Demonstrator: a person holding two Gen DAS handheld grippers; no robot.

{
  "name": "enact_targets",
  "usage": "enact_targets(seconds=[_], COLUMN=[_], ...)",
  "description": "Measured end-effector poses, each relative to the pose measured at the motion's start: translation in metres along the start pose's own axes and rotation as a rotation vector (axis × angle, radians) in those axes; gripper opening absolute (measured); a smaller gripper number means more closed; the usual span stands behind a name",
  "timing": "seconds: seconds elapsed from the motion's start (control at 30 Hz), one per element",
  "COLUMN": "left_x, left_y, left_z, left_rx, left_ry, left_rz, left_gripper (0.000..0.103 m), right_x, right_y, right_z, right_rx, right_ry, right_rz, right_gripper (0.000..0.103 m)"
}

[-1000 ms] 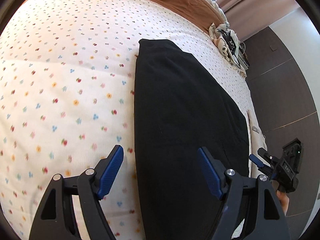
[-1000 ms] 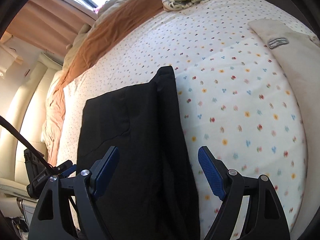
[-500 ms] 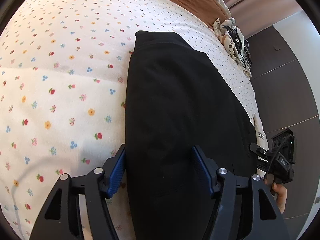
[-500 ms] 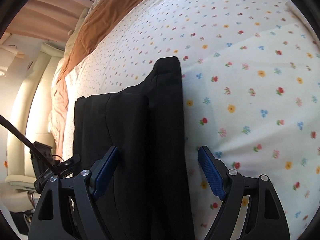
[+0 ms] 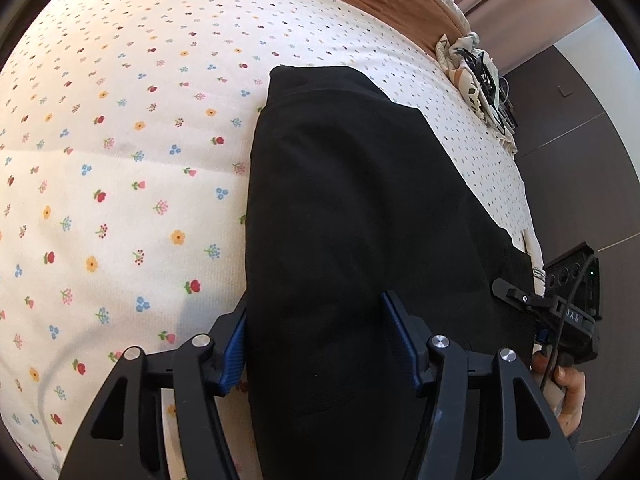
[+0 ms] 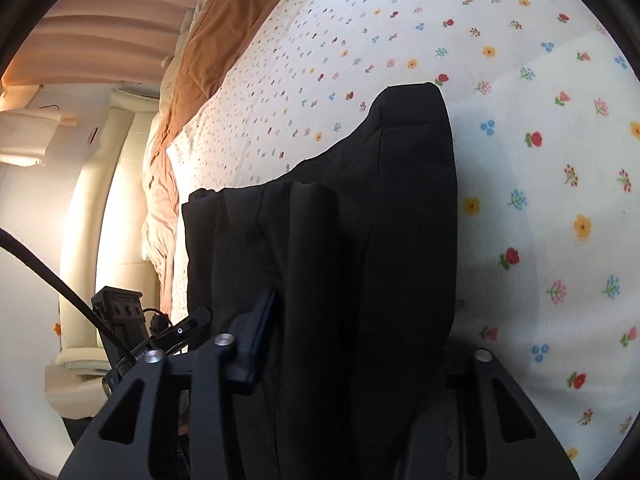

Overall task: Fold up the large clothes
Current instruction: 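Close both tools on the folded jacket end and lift it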

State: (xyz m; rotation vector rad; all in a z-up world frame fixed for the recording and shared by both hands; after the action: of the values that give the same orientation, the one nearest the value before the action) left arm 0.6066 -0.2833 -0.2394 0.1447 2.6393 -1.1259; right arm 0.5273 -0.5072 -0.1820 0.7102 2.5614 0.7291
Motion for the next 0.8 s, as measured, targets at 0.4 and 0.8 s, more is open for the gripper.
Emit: enact_targets(seconds=[0.4,0.8], left_x=[0.003,0.010], left_y=[-0.047,-0.103], left_z=[-0.051,-0.164], left_rx=[0.088,0.228], left_ry=[-0.106,-0.298], left_rz=[0.038,0.146], left_gripper=[0.020,0.018], right_x=[0.038,0.107], right_y=[0.074,0.143], right_z=[-0.061,-0.138], right_rx=[0.007,-0.066], right_ry=[-0.204,-0.395], right_rz=[-0.147,-0.243], right_gripper=[0.014,0.014])
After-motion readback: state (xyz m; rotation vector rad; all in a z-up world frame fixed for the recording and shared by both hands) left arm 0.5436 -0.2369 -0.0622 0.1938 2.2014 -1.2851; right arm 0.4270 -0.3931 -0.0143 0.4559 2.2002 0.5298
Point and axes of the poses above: each gripper's, at about its wrist camera, not at the fingertips, and z roughly the way its jaws point, y to its left, x to its underside, the point moved 7 cm from there along z, roughly the way its jaws point, and after that the axes turned 15 degrees about x, right-handed, at the moved point
